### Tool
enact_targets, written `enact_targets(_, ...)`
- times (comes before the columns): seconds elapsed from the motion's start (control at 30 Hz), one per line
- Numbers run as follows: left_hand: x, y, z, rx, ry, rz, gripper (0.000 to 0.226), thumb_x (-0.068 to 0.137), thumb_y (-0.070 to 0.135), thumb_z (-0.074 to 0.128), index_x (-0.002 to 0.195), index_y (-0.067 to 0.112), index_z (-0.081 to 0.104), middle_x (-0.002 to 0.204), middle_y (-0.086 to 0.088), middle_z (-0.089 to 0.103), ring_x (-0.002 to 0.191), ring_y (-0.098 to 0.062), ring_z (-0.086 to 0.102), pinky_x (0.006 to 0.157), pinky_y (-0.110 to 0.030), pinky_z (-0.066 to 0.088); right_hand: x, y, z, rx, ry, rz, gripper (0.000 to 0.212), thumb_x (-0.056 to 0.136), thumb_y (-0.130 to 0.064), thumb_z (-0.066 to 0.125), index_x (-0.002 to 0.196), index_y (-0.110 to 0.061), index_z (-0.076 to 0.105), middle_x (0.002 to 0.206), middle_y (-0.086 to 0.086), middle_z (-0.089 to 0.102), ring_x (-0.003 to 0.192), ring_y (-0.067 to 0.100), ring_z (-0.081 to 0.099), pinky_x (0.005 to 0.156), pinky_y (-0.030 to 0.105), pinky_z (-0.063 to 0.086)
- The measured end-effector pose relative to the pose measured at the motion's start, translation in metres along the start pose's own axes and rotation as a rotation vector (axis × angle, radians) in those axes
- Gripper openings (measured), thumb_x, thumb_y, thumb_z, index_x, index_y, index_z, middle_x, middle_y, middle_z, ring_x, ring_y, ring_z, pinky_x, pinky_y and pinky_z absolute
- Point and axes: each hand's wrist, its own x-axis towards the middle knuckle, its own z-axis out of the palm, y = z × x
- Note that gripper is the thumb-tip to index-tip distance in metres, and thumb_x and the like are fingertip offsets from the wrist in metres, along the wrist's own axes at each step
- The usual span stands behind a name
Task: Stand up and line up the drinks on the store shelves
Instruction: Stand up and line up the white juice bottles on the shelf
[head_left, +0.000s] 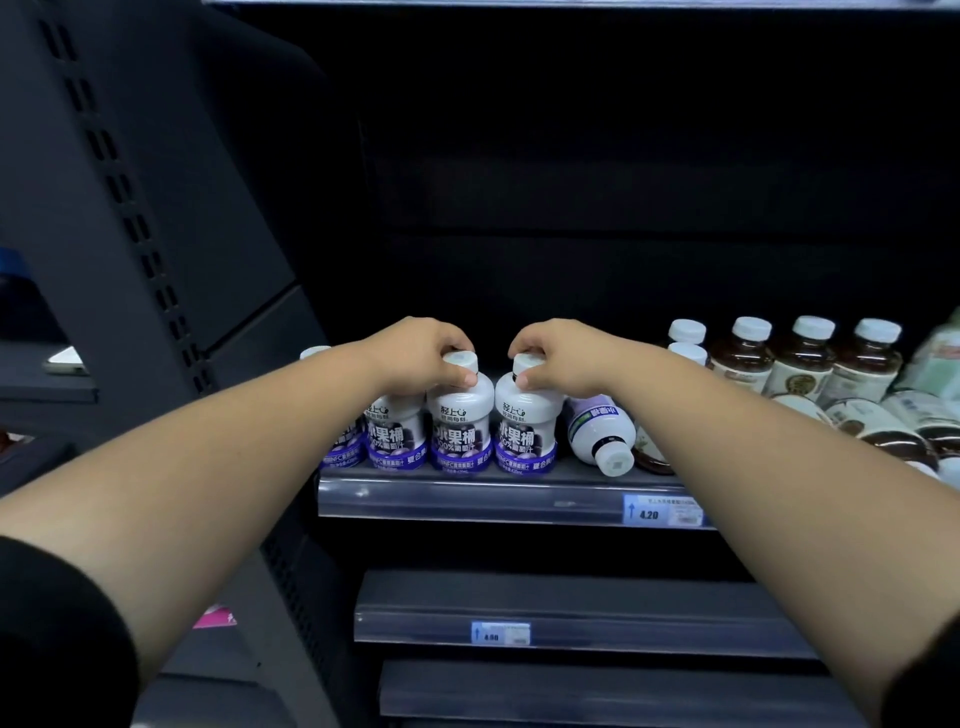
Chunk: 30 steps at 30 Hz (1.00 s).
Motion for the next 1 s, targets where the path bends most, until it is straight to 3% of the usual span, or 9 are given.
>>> enact_targets(0.27, 0.001, -0.001, 0.001, 0.024, 0.005, 0.015, 0.036, 0.084, 0.042, 0.075, 0.117, 0.030, 0.066, 0.104, 0.012, 0.067, 0.098, -0.009, 0.062, 0.085, -0.028, 0.049, 0.001, 0.000, 0.000, 0.039, -0.049, -0.033, 0.040, 0.090, -0.022, 0.071, 0.129, -0.025, 0.061, 0.122, -0.004, 0.059, 0.109, 0.016, 0.057, 0.095, 0.034, 0.049)
enact_targets(0.53, 0.003, 0.004, -0.007, 0.074, -0.100, 0.023, 0.036, 0.093, 0.033, 0.068, 0.128, 0.030, 0.061, 0.111, 0.012, 0.060, 0.106, -0.011, 0.057, 0.091, -0.029, 0.043, 0.000, 0.006, 0.002, 0.114, -0.032, -0.055, 0.039, 0.092, -0.022, 0.069, 0.130, -0.024, 0.061, 0.118, -0.007, 0.058, 0.105, 0.012, 0.056, 0.083, 0.024, 0.042)
enact_targets(0.83, 0.008, -0.001, -0.006, 0.041, -0.064, 0.002, 0.032, 0.082, 0.042, 0.077, 0.110, 0.032, 0.066, 0.093, 0.014, 0.066, 0.091, -0.005, 0.061, 0.081, -0.027, 0.048, 0.004, 0.012, 0.003, 0.172, -0.031, -0.073, 0.039, 0.092, -0.022, 0.070, 0.130, -0.024, 0.062, 0.117, -0.009, 0.059, 0.104, 0.009, 0.057, 0.073, 0.016, 0.043)
enact_targets(1.0, 0.008, -0.001, -0.006, 0.048, -0.055, 0.009, 0.037, 0.081, 0.045, 0.077, 0.112, 0.031, 0.065, 0.100, 0.015, 0.066, 0.096, -0.008, 0.062, 0.083, -0.028, 0.049, 0.001, 0.014, 0.004, 0.218, -0.017, -0.059, 0.044, 0.090, -0.022, 0.072, 0.132, -0.024, 0.061, 0.119, -0.009, 0.060, 0.108, 0.009, 0.058, 0.082, 0.018, 0.044)
